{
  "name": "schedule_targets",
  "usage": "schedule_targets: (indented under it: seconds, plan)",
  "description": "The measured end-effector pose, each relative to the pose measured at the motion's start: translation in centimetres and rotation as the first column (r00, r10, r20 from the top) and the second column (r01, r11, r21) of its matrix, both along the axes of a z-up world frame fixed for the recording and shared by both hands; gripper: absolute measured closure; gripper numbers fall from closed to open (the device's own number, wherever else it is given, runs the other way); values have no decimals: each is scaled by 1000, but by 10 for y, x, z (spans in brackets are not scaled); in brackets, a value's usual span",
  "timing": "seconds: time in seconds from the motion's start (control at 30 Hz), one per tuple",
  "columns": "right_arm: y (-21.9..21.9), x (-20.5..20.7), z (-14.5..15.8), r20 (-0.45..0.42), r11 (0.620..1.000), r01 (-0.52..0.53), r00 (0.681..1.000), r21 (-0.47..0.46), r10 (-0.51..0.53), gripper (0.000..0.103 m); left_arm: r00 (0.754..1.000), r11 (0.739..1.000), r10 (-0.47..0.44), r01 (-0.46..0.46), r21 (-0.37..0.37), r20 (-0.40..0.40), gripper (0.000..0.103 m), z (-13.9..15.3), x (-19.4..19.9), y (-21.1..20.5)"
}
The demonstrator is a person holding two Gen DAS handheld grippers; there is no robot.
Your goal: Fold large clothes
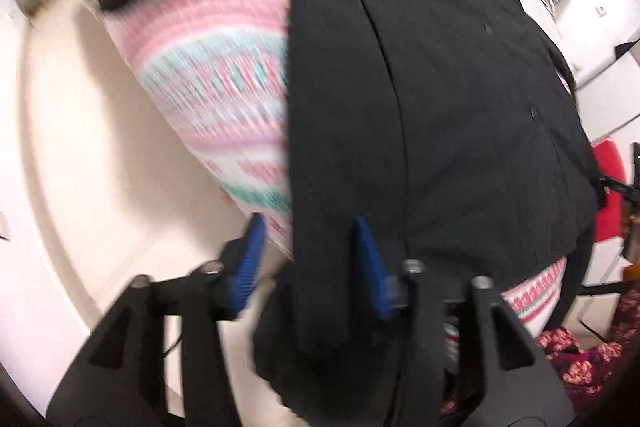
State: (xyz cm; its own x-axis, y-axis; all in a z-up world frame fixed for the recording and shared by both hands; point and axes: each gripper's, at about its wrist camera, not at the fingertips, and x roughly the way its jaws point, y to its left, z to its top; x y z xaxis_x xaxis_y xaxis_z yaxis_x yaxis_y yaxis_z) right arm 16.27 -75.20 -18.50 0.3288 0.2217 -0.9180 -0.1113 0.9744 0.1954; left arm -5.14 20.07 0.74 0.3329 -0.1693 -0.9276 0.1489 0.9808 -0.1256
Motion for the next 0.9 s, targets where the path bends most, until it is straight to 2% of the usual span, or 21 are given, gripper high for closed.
schedule_targets:
  seconds: [0.07, 0.13, 0.17, 0.33, 0.5, 0.77, 0.87, 0.9]
  plan:
    - [7, 6, 24, 81, 994, 16, 997, -107, -7, 49, 995, 999, 38, -39, 7, 90, 28, 23, 7, 11]
    - [12, 14, 43, 164, 987, 31, 986, -155, -6, 38, 976, 994, 104, -105, -4, 189, 24, 48, 22, 19]
    - [12, 15, 55, 201, 987, 37, 980, -156, -5, 35, 970, 992, 125, -126, -8, 207, 20, 55, 30, 20]
    - [35, 43, 83, 289, 993, 37, 957, -115, -2, 30, 923, 965, 256, -262, -16, 287, 14, 84, 72, 44]
    - [66, 58, 80, 283, 993, -29, 957, -114, 60, 30, 862, 925, 355, -380, 0, 362, 11, 95, 123, 54]
    - [115, 83, 57, 246, 979, -132, 955, -157, 169, 30, 809, 880, 456, -471, -55, 370, 11, 85, 188, 80]
    - [125, 90, 51, 230, 975, -152, 955, -165, 187, 30, 801, 874, 483, -467, -135, 355, 11, 80, 208, 94]
    - [128, 93, 49, 226, 973, -156, 955, -167, 192, 30, 791, 863, 502, -480, -154, 350, 11, 77, 214, 100]
